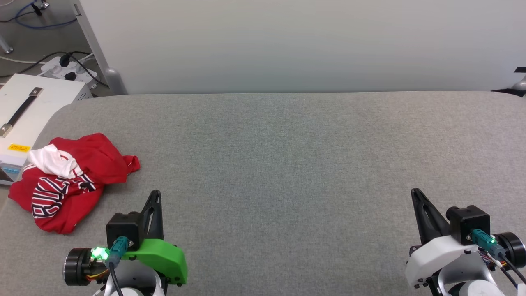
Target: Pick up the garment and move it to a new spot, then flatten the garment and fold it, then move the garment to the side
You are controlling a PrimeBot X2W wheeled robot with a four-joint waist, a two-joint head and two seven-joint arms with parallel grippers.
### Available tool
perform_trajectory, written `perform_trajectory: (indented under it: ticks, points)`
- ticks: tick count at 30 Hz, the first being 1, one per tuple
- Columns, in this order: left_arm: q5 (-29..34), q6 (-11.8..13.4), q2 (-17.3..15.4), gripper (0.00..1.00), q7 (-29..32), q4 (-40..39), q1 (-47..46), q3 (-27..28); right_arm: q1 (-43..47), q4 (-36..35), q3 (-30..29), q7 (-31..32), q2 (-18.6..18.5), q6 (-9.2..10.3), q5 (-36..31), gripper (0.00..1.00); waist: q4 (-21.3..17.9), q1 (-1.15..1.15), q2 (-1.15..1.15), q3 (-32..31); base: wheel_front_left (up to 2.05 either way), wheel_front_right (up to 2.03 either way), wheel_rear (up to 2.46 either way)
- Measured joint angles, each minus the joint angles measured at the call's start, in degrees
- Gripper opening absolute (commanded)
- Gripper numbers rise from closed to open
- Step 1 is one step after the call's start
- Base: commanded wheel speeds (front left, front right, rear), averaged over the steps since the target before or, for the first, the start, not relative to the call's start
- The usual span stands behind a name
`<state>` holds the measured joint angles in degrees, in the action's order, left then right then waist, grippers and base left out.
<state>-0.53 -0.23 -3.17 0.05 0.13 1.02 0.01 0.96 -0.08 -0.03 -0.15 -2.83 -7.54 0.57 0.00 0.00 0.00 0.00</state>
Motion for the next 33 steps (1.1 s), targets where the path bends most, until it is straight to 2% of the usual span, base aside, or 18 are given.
perform_trajectory:
  ticks: [23, 24, 33]
  points:
    - [0.0, 0.0, 0.0, 0.00, 0.0, 0.0, 0.0, 0.0, 0.0, 0.0, 0.0, 0.0, 0.0, 0.00, 0.0, 0.00, 0.0, 0.00, 0.00, 0.0, 0.00, 0.00, 0.00]
    - [0.0, 0.0, 0.0, 1.00, 0.0, 0.0, 0.0, 0.0, 0.0, 0.0, 0.0, 0.0, 0.0, 0.00, 0.0, 1.00, 0.0, 0.00, 0.00, 0.0, 0.00, 0.00, 0.00]
    - [0.0, 0.0, 0.0, 1.00, -0.1, 0.0, 0.1, 0.0, 0.0, 0.0, -0.1, -0.1, 0.0, 0.00, 0.2, 1.00, 0.0, 0.00, 0.00, 0.1, 0.00, 0.00, 0.00]
